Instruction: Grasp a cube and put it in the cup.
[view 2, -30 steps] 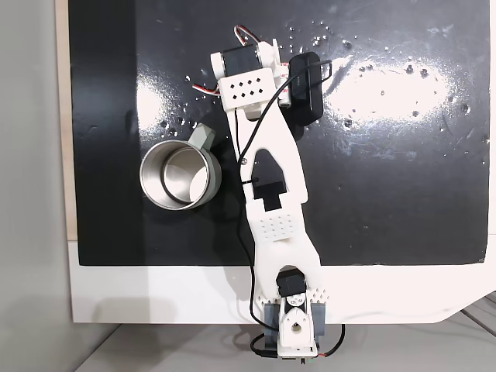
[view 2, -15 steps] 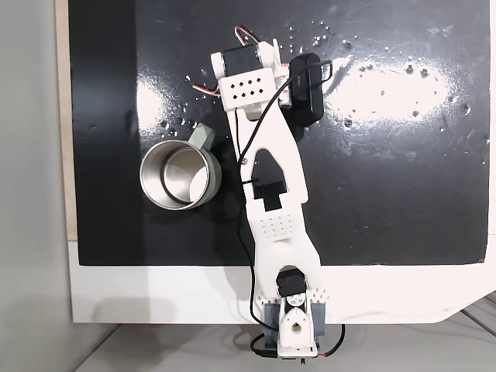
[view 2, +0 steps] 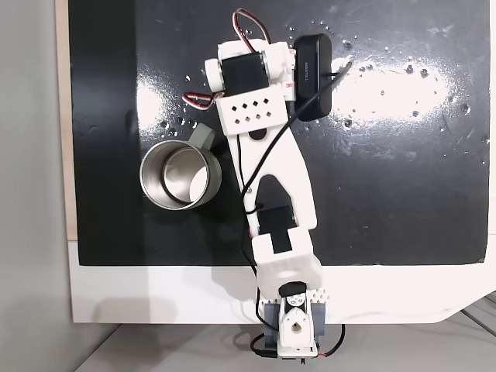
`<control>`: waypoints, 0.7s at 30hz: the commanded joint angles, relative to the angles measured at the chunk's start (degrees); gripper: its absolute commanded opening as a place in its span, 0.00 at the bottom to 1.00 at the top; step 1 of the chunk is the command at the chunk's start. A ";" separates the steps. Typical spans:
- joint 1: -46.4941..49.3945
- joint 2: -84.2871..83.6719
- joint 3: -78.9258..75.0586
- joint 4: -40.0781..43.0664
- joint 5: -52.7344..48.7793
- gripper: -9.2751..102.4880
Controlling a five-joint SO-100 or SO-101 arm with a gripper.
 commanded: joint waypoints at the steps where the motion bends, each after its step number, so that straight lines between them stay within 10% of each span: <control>1: 0.35 9.14 -2.29 0.26 0.79 0.13; 21: -5.80 22.76 1.14 2.90 -2.20 0.12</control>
